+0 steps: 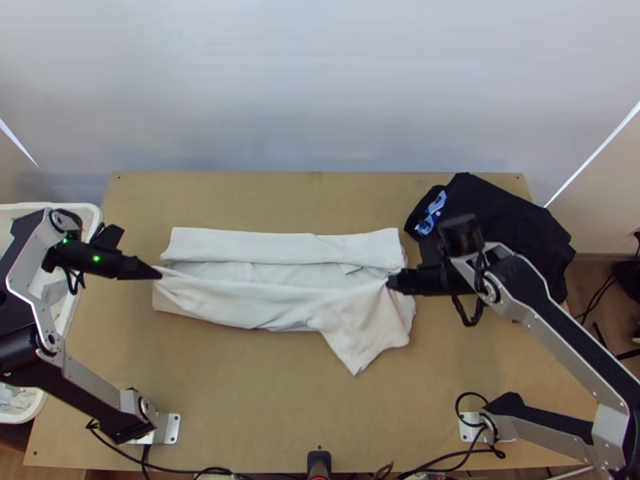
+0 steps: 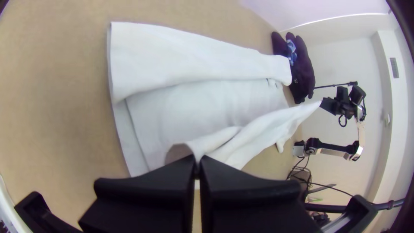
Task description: Fold the t-shirt
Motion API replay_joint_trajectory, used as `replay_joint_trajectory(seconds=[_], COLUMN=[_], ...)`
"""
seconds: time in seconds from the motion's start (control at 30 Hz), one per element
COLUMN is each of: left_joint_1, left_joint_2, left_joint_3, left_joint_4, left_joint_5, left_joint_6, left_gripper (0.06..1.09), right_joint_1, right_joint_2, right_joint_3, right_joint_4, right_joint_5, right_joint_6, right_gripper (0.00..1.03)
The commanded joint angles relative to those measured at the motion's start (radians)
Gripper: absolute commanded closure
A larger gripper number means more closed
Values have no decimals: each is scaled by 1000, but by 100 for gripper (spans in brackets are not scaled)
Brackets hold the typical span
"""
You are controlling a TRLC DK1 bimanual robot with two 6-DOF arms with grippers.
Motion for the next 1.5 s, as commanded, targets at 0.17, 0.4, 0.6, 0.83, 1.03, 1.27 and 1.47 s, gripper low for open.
replay_joint_trajectory(seconds=[0.17, 0.4, 0.6, 0.83, 1.03, 1.27, 1.47], left_joint_1=[-70, -89, -93, -113, -132, -147, -147], left_joint_2=[64, 124, 204, 303, 365, 383, 397], left_joint_3=[167, 282, 382, 488, 552, 571, 577], left_joint_4=[3, 1, 6, 18, 18, 19, 19], left_joint_5=[31, 31, 31, 29, 26, 14, -4], left_joint_6=[-94, -143, -203, -257, -272, -275, -280], left_gripper=[105, 105, 105, 105, 105, 105, 105], right_joint_1=[-43, -76, -102, -125, -146, -148, -143], right_joint_2=[159, 268, 342, 451, 528, 574, 621], right_joint_3=[236, 314, 383, 461, 460, 415, 407], right_joint_4=[3, 3, 7, 23, 35, 98, 161], right_joint_5=[0, 0, 0, 1, 7, 29, 55], right_joint_6=[-53, -83, -97, -111, -129, -139, -140], right_gripper=[100, 100, 100, 100, 100, 100, 100])
